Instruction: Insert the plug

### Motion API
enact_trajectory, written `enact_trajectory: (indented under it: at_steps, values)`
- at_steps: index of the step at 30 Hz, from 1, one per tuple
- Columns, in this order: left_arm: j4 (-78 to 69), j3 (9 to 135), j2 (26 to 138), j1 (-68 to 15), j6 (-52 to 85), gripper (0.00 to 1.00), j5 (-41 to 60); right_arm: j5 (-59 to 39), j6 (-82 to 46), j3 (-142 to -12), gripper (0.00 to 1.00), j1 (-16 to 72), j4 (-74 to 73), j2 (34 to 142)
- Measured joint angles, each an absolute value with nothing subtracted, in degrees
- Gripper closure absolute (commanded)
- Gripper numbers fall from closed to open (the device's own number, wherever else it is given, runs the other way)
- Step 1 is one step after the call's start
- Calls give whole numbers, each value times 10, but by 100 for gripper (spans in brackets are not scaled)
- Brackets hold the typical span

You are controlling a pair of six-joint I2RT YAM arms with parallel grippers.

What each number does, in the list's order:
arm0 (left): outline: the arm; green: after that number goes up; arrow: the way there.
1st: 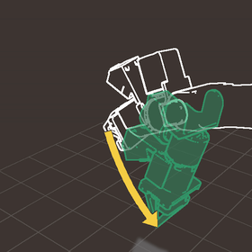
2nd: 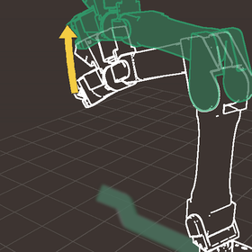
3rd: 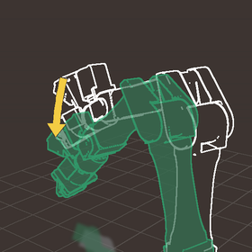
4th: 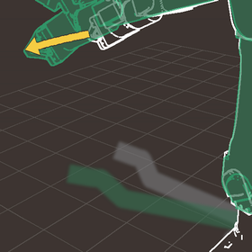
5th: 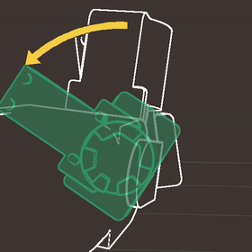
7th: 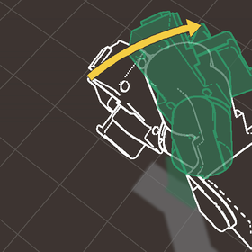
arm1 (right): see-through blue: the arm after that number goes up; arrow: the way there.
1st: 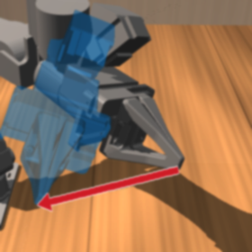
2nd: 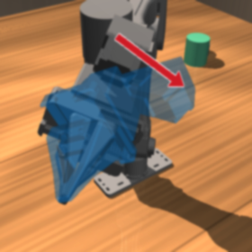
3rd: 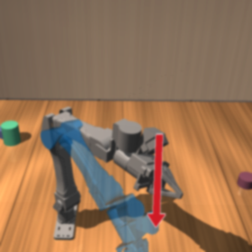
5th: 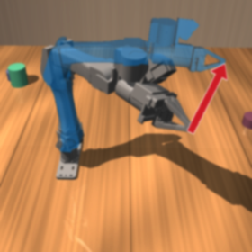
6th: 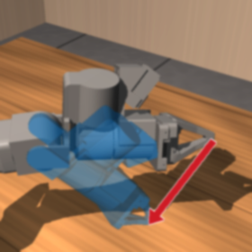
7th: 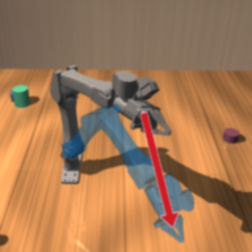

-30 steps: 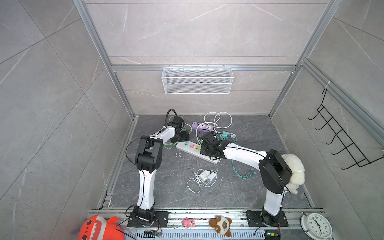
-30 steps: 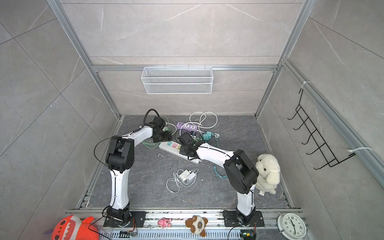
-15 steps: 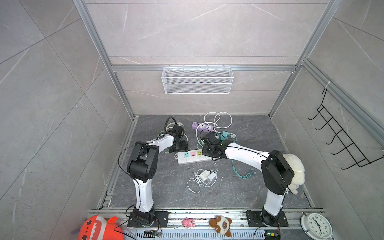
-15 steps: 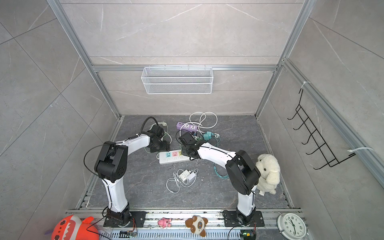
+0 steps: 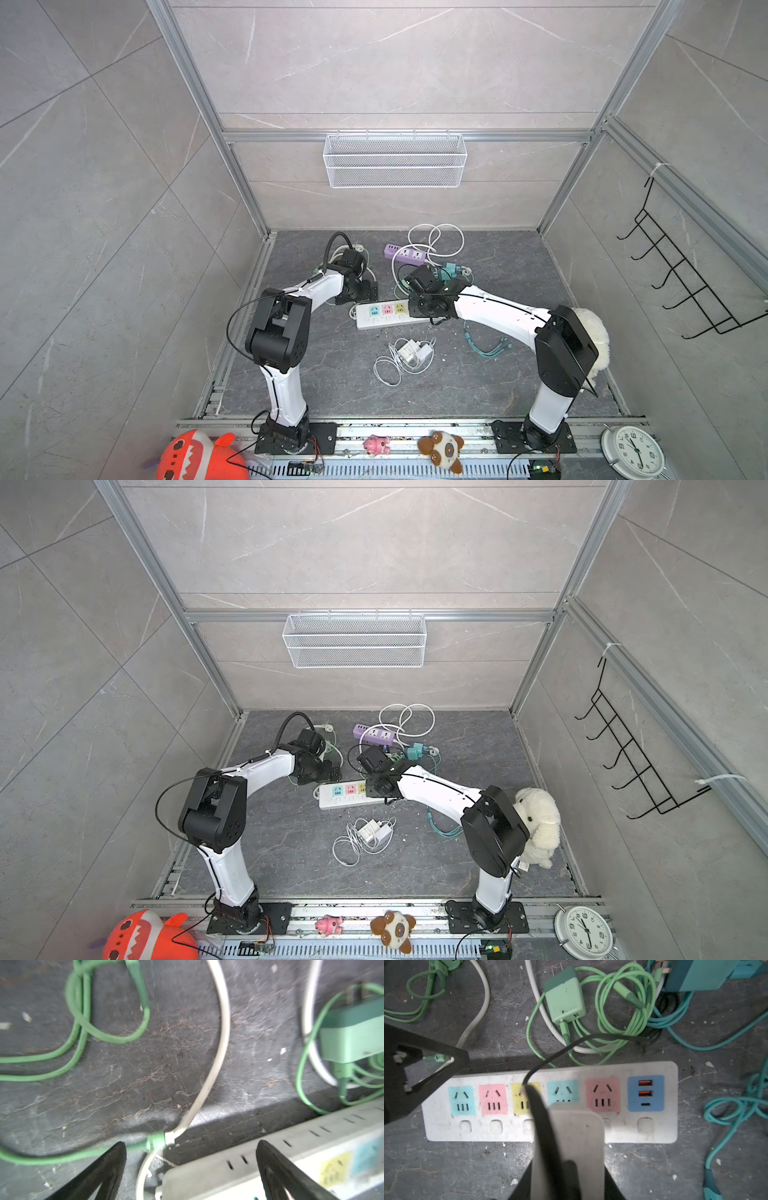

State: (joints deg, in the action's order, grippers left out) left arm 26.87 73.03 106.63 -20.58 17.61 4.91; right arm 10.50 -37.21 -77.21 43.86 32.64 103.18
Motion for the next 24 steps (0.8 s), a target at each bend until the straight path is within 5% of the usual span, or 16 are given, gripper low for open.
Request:
enact_trajectory:
  at_steps: [24]
  values:
    - [256, 691, 981, -186, 177, 0, 82, 105, -375, -795, 93, 441, 304, 1079]
